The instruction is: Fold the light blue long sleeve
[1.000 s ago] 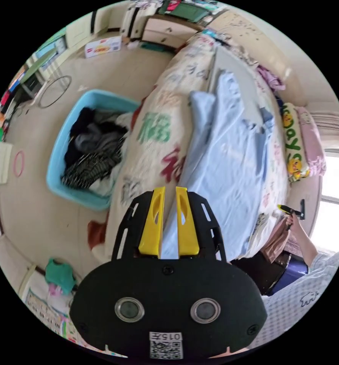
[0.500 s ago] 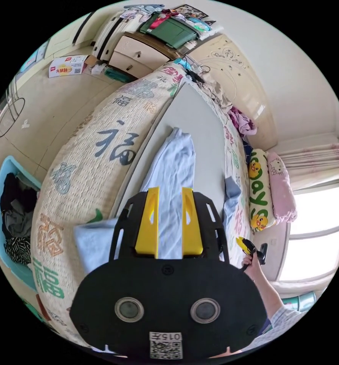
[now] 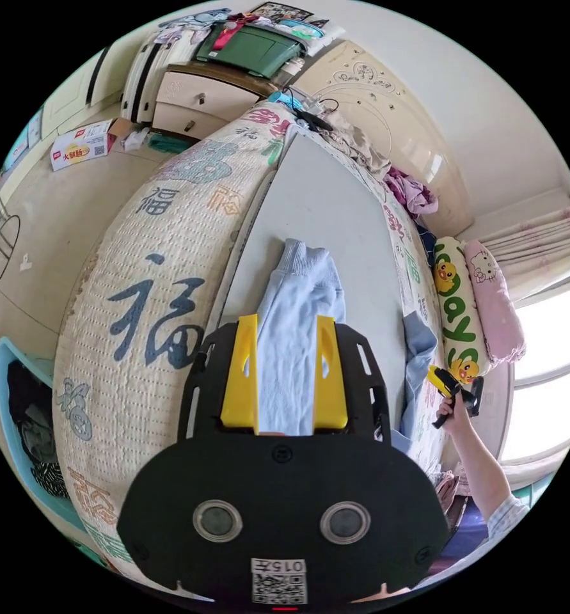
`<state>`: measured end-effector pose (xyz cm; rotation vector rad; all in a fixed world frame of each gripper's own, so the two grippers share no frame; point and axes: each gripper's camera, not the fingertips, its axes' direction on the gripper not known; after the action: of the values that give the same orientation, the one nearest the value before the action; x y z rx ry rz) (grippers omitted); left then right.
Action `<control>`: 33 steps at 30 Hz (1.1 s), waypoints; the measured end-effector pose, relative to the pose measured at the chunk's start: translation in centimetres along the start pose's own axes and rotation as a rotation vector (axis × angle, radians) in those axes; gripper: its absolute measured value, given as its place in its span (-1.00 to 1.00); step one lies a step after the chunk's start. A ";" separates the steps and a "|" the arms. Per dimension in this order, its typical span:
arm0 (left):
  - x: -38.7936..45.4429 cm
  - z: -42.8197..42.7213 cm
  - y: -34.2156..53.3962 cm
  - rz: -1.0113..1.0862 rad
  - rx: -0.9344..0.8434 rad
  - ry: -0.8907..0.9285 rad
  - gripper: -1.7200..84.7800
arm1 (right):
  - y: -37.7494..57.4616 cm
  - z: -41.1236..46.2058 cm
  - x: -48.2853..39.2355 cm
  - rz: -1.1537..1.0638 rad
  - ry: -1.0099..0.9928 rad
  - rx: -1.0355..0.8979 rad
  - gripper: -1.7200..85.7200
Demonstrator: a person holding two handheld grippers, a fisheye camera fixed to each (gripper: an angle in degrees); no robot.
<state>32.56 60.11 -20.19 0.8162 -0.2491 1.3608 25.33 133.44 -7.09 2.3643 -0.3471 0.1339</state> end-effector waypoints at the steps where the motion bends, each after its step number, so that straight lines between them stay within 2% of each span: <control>1: 0.5 0.0 -0.3 0.014 0.006 -0.010 -0.66 | -0.6 0.6 -1.0 -0.022 -0.006 -0.031 -0.72; 6: 2.9 -0.4 -1.5 0.110 0.021 -0.074 -0.66 | -2.0 2.5 -5.4 -0.109 0.065 -0.115 -0.62; 10: 5.1 -0.1 -2.5 0.224 -0.038 -0.129 -0.68 | -3.2 3.2 -9.2 -0.231 0.216 -0.183 -0.58; 13: 6.1 -0.1 -2.7 0.265 -0.064 -0.175 -0.80 | -3.4 2.9 -11.4 -0.302 0.186 -0.182 -0.79; 16: 6.3 -1.1 -2.6 0.250 -0.047 -0.140 -0.89 | -3.7 2.1 -12.5 -0.289 0.250 -0.156 -0.94; 20: 4.9 -6.8 -1.8 0.199 0.096 -0.094 -0.93 | -4.2 -2.2 -12.0 -0.270 0.279 -0.042 -0.97; 22: 3.4 -10.8 -0.7 0.193 0.165 -0.141 -0.94 | -4.2 -5.0 -10.9 -0.264 0.364 0.005 -0.98; 24: 0.8 -15.4 0.8 0.149 0.238 -0.235 -0.94 | -3.9 -8.1 -8.8 -0.217 0.468 0.041 -0.98; 27: -5.8 -22.6 4.5 -0.007 0.331 -0.442 -0.93 | -2.4 -14.1 -3.4 -0.025 0.610 0.128 -0.97; 29: -11.6 -26.1 8.1 -0.170 0.311 -0.657 -0.92 | -0.3 -17.5 1.7 0.168 0.752 0.123 -0.96; 30: -13.0 -26.6 9.0 -0.216 0.287 -0.706 -0.92 | 0.3 -18.0 2.9 0.214 0.780 0.111 -0.96; 31: -15.8 -27.4 10.8 -0.346 0.216 -0.781 -0.90 | 1.8 -18.7 5.2 0.308 0.804 0.077 -0.95; 33: -19.1 -28.7 14.0 -0.537 0.172 -0.772 -0.86 | 4.1 -18.8 8.8 0.529 0.788 -0.044 -0.92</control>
<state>6.76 63.81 -46.73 1.4192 -0.4721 0.5231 32.68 141.63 11.06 1.9276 -0.5529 1.2384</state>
